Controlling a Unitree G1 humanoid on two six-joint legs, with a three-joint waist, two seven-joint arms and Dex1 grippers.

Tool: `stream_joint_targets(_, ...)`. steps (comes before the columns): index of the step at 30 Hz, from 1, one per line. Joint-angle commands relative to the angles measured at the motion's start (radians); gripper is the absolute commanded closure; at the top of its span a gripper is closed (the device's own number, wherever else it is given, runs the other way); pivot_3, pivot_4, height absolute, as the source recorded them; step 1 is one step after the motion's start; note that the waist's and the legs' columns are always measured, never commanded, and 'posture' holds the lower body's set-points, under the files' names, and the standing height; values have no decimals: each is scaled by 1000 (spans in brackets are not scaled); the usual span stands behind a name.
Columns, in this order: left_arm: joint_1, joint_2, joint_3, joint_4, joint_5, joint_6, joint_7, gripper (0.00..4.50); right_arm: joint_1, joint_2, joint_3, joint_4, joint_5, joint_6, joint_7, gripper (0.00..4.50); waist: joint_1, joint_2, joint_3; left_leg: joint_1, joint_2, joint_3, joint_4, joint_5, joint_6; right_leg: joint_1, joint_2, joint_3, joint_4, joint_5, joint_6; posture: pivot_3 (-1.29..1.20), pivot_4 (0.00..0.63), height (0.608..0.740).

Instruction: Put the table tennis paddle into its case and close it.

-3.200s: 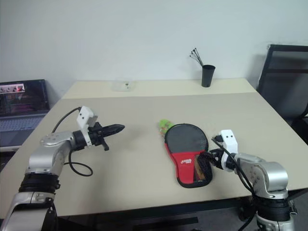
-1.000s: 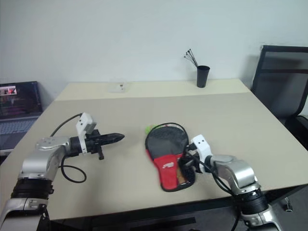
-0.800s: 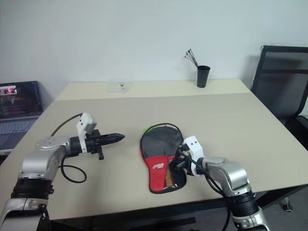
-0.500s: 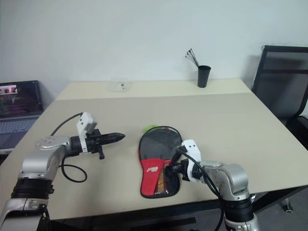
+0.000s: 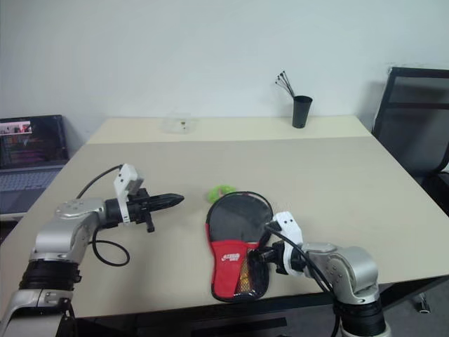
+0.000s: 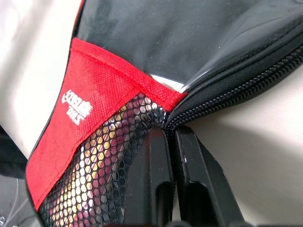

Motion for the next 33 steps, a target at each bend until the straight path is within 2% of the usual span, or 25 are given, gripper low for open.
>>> stream_joint_targets(1, -11, 4, 12, -35, -16, -13, -2, 4500, -24, -40, -1, 12, 14, -22, 19, 4481, 0, 0, 0, 0, 0, 0, 0, 0, 0, 0, 0, 0, 0, 0, 0, 0, 150, 740)
stream_joint_targets(5, -9, 2, 13, -38, -16, -12, -1, 4500, -40, -42, 5, 27, 19, -28, 21, 4481, 0, 0, 0, 0, 0, 0, 0, 0, 0, 0, 0, 0, 0, 0, 0, 0, 150, 740)
stream_joint_targets(10, -4, 0, 15, -45, -17, -11, 2, 4500, -27, 17, -31, 13, 27, 3, -19, 4481, -1, 0, 0, 0, 1, 0, 0, 0, 0, 0, 0, 0, 1, 0, 0, 0, 150, 740)
stream_joint_targets(15, -4, -1, 14, -45, -15, -13, 5, 4500, -11, 26, -56, -28, 21, 4, -53, 3197, -1, 0, 0, 0, 1, 0, 0, 0, 0, 0, 1, 0, 1, 0, 0, 0, 150, 740)
stream_joint_targets(20, 1, -8, 16, -50, -17, -12, 13, 4500, 3, -103, -1, -148, 34, -59, -5, 1499, 0, 0, 0, 0, 1, 0, 0, 0, 0, 0, 1, 0, 0, 0, 0, 0, 150, 740)
stream_joint_targets(24, 3, -18, 20, -48, -18, -11, 29, 4500, -65, -151, -66, -175, 115, -48, 71, 65, -1, 0, 1, 0, 1, 0, 0, -1, -1, 0, 1, 0, -1, 0, 0, 0, 150, 740)
stream_joint_targets(28, -6, -29, 28, -32, -23, 20, 61, 4500, -163, -166, -86, -132, 153, -112, 122, 28, -1, 0, 1, 0, 2, 0, 1, 0, -1, 0, 2, 0, 0, 0, 0, 0, 150, 740)
stream_joint_targets(33, -20, -33, 36, 13, -4, 19, 116, 4500, -225, -122, 91, 11, 63, -297, 135, 28, -2, 0, 1, 0, 3, 1, 0, -1, -1, 0, 3, -2, -2, 0, 0, 0, 150, 740)
